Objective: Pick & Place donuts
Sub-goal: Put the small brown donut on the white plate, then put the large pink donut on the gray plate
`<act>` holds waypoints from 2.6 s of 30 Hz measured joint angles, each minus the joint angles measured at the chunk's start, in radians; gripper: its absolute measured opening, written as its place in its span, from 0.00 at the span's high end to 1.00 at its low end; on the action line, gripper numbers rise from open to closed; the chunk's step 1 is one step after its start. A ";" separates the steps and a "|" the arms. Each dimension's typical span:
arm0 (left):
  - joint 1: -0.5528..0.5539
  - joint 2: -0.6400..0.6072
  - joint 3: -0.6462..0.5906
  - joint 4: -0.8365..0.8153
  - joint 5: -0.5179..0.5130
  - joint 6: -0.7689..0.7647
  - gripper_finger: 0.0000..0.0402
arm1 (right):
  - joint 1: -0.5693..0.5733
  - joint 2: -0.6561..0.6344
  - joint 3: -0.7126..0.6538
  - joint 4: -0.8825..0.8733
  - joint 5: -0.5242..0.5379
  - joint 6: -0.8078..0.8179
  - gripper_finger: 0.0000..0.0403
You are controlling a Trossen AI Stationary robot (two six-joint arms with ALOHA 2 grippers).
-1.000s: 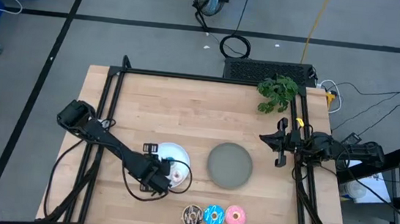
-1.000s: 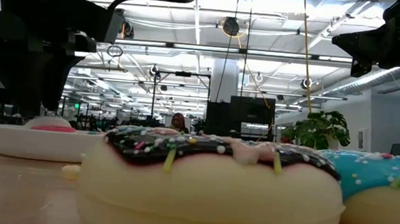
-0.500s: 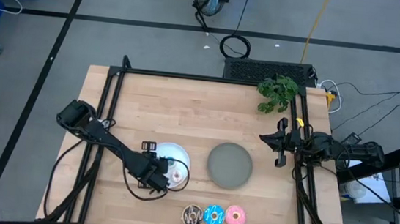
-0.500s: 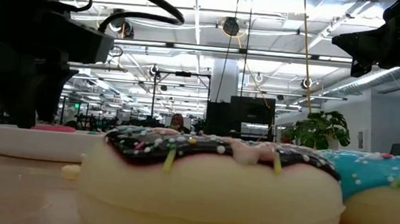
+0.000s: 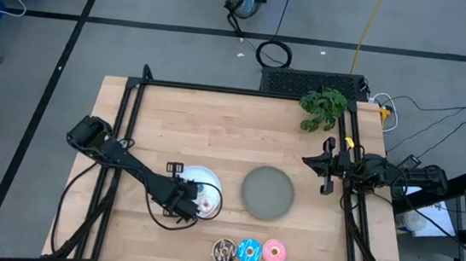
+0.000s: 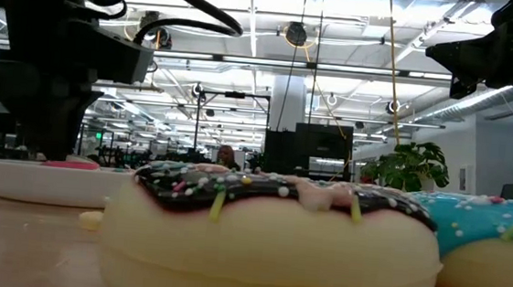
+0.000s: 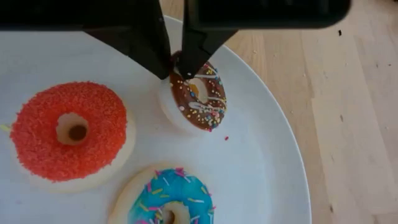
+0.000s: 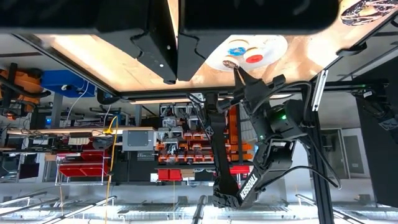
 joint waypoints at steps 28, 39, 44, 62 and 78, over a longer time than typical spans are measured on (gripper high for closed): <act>-0.020 0.000 0.000 0.000 0.036 -0.047 0.80 | 0.000 0.000 0.000 0.000 0.000 0.000 1.00; -0.020 0.000 0.024 -0.042 0.030 -0.058 0.61 | 0.000 0.000 0.000 0.000 0.000 0.000 1.00; -0.025 0.001 0.094 -0.140 0.034 -0.077 0.61 | 0.000 0.000 0.000 0.000 0.000 0.000 1.00; -0.130 0.001 0.428 -0.186 -0.027 0.003 0.97 | 0.000 0.000 0.000 0.000 0.000 0.000 1.00; -0.128 -0.137 0.550 -0.255 -0.307 0.207 0.98 | 0.000 0.000 0.000 0.000 0.000 0.003 1.00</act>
